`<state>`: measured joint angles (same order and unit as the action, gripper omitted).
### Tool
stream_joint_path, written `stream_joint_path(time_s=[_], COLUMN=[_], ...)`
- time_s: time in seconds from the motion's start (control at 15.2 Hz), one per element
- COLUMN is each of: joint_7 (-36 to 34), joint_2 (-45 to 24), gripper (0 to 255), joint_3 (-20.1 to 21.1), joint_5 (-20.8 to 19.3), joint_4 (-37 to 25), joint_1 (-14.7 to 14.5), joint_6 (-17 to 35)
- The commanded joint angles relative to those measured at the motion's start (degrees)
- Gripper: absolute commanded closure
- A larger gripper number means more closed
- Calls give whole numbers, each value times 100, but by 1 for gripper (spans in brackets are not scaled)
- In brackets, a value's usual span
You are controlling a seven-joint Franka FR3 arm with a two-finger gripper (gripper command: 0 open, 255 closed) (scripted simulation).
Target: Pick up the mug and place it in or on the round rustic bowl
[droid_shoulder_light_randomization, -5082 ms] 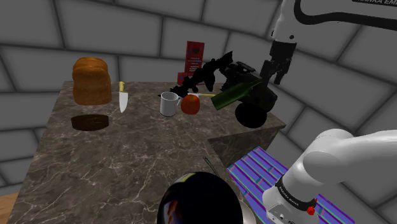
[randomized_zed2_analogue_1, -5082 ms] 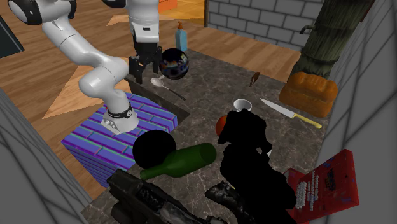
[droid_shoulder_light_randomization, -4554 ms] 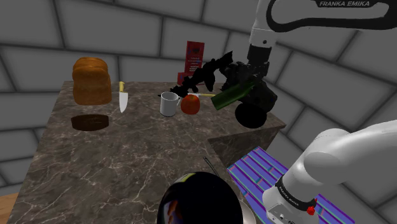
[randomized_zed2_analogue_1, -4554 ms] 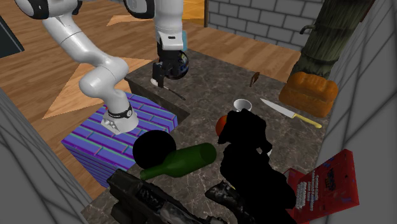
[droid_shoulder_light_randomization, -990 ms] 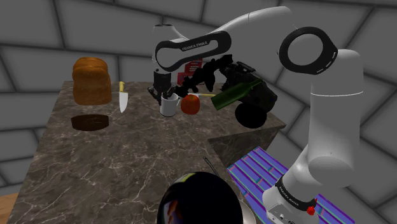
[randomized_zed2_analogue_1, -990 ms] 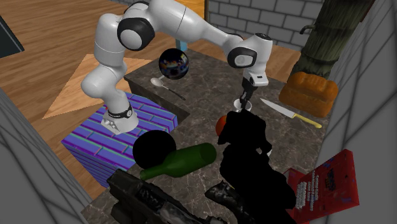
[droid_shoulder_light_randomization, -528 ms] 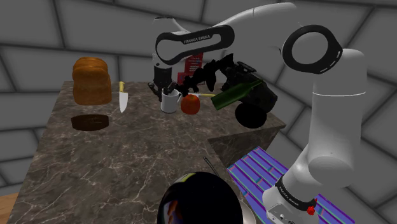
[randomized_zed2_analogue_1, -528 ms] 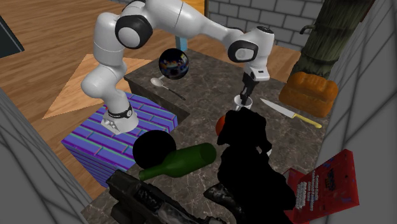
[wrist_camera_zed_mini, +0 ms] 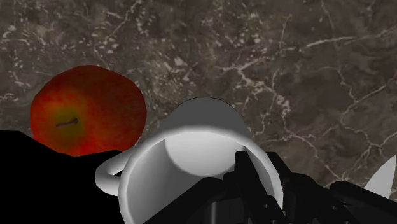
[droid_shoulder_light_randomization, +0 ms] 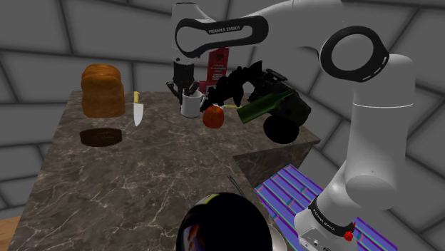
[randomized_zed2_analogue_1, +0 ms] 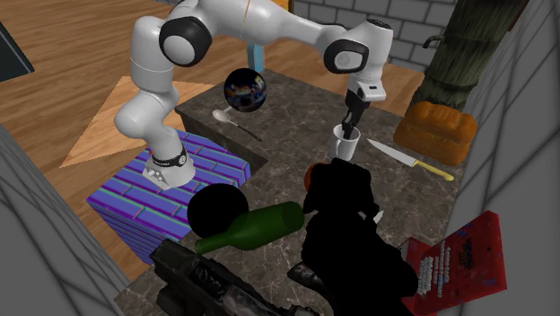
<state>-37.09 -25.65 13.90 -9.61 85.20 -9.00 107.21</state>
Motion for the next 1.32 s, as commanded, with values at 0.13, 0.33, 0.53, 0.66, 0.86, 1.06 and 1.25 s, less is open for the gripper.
stream_joint_path(time_s=[0.13,0.33,0.53,0.66,0.86,1.06,1.25], joint_7=[26,46,66,78,95,112,193], joint_2=[70,96,110,112,102,76,324], gripper=[255,255,255,255,255,255,255], joint_3=[11,17,23,26,29,31,27], joint_5=[24,37,46,50,52,50,104], joint_4=[-203,-395,-605,-757,-1004,-1276,-1026], joint_1=[-5,-14,-26,-35,-53,-75,20], joint_6=[-270,-487,-710,-862,-1098,-1342,-1330])
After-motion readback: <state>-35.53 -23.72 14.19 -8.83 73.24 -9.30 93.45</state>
